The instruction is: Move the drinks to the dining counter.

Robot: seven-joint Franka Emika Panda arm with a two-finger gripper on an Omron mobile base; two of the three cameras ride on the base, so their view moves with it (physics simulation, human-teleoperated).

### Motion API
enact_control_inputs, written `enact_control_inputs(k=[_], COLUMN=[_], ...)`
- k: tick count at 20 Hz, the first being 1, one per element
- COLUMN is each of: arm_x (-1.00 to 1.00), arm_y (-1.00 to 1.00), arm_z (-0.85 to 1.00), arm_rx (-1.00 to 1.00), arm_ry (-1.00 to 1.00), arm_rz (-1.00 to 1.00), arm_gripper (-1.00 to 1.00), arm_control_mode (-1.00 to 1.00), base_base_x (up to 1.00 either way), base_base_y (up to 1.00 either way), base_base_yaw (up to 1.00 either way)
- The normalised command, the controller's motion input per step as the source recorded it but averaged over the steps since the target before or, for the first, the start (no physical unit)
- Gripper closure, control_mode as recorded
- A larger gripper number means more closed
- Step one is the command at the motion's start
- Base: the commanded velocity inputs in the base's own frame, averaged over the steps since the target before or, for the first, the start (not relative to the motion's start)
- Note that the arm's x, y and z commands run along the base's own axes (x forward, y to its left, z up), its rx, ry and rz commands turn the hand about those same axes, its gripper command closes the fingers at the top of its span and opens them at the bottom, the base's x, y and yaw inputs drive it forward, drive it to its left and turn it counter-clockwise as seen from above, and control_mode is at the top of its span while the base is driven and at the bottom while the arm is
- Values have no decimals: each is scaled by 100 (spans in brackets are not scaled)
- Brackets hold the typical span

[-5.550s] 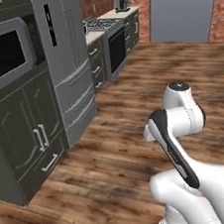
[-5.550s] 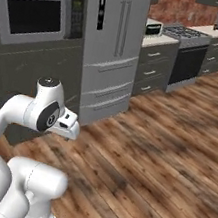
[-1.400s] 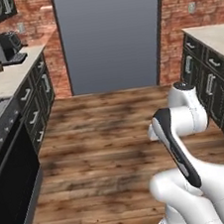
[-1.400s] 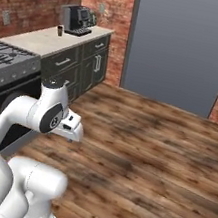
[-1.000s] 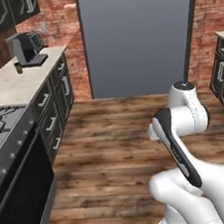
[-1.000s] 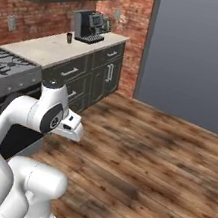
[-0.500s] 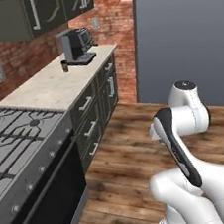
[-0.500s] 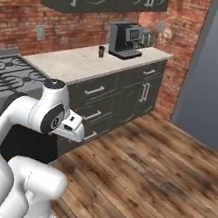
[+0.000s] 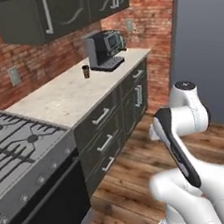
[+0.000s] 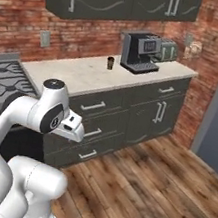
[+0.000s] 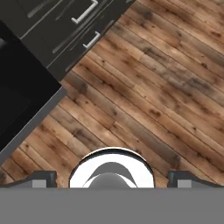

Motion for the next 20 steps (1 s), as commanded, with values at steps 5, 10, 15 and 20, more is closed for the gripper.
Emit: enact_control_inputs(k=[5,10,15,20], arm_x=[0,0,0,0], arm_y=[0,0,0,0], arm_z=[0,0,0,0], arm_rx=[0,0,0,0], arm_ry=[0,0,0,0], arm_rz=[0,0,0,0], arm_gripper=[-100,-100,-100,-100], arm_control_mode=[100,100,100,100], base_base_x=[89,76,48,49], base_base_y=[-64,-76,-99,-80], base_base_yaw=[48,51,46,47])
